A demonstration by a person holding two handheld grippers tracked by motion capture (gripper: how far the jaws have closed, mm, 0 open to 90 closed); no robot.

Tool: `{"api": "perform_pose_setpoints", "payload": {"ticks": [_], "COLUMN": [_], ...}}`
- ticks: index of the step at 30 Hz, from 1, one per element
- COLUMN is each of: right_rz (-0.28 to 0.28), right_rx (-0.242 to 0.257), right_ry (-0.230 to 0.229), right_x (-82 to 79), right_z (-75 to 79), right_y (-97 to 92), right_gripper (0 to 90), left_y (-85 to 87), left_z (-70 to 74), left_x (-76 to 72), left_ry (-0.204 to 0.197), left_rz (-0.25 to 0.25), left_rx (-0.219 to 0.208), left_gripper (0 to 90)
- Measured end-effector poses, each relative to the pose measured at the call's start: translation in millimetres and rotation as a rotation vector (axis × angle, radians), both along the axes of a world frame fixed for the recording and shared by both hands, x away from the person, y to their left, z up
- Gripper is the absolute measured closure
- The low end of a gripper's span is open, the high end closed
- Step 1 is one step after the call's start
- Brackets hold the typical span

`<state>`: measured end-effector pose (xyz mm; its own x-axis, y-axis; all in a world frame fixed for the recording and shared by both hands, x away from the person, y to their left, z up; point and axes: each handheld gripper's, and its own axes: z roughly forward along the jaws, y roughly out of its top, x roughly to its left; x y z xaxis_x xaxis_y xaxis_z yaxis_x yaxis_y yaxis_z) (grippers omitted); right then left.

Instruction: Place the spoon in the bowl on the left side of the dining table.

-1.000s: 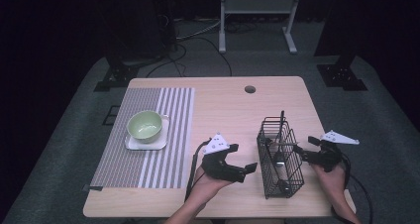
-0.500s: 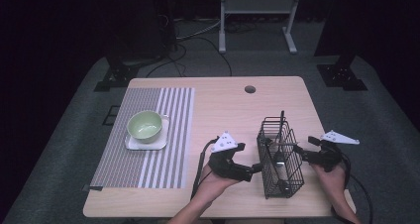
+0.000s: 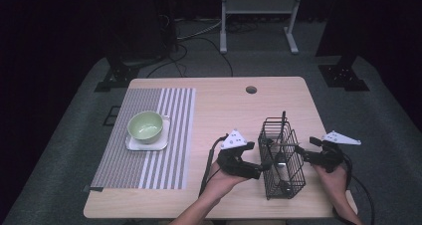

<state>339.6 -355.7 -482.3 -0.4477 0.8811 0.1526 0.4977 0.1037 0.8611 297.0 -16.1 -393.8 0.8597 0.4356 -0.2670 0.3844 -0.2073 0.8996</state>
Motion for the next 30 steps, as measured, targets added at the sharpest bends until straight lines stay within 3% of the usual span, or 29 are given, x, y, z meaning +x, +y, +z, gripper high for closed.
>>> {"api": "perform_pose_setpoints", "payload": {"ticks": [9, 21, 30], "right_rz": [0.001, 0.003, 0.005], "right_rx": [0.001, 0.005, 0.010], "right_ry": [0.002, 0.010, 0.010], "right_x": [0.0, 0.6, 0.9], "right_z": [0.0, -0.1, -0.2], "right_y": [0.2, -0.1, -0.6], "right_gripper": [17.5, 17.5, 17.5], "left_y": [-8.1, -14.6, -14.1], "left_z": [1.2, 0.0, 0.6], "left_x": [6.2, 12.5, 16.2], "left_ry": [0.010, 0.020, 0.015], "left_rz": [0.002, 0.006, -0.010], "left_rx": [-0.007, -0.028, -0.054], "left_gripper": [13.9, 22.8, 42.4]}}
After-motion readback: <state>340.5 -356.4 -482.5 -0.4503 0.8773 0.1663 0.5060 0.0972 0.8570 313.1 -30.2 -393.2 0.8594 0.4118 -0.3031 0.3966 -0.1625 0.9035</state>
